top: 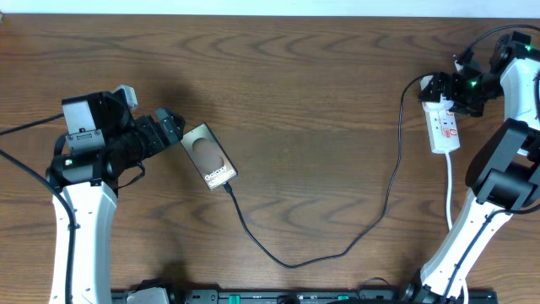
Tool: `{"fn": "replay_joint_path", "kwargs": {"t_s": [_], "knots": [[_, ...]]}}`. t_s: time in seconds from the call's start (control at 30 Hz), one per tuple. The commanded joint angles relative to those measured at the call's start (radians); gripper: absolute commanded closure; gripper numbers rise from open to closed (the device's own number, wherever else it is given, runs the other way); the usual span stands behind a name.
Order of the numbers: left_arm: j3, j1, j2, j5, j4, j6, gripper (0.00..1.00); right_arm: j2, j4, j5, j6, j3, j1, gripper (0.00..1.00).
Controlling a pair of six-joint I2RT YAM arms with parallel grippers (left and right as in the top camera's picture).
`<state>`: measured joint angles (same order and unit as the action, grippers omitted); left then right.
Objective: Plug charger to phone and switch on socket
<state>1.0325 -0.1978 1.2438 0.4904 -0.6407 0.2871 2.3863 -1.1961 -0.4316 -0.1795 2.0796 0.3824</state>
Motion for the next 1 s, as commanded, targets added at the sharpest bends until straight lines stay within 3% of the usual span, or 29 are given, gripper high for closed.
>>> {"fn": "replay_joint_path", "kwargs": {"t_s": [0.0,0.3,0.9,0.97], "knots": [[0.0,0.002,0.004,-0.009,-0.003,-0.014,0.02,0.004,-0.009,-0.074,0.041,0.012,-0.018,0.03],[0.0,0.002,0.004,-0.009,-0.003,-0.014,0.02,0.006,0.002,-0.076,0.071,-0.016,-0.018,0.09],[0.0,0.002,0.004,-0.009,-0.003,-0.014,0.02,0.009,0.031,-0.122,0.071,-0.11,-0.018,0.12],[0.0,0.002,0.004,-0.009,-0.003,-0.014,0.02,0.009,0.034,-0.126,0.071,-0.111,-0.018,0.16]]}}
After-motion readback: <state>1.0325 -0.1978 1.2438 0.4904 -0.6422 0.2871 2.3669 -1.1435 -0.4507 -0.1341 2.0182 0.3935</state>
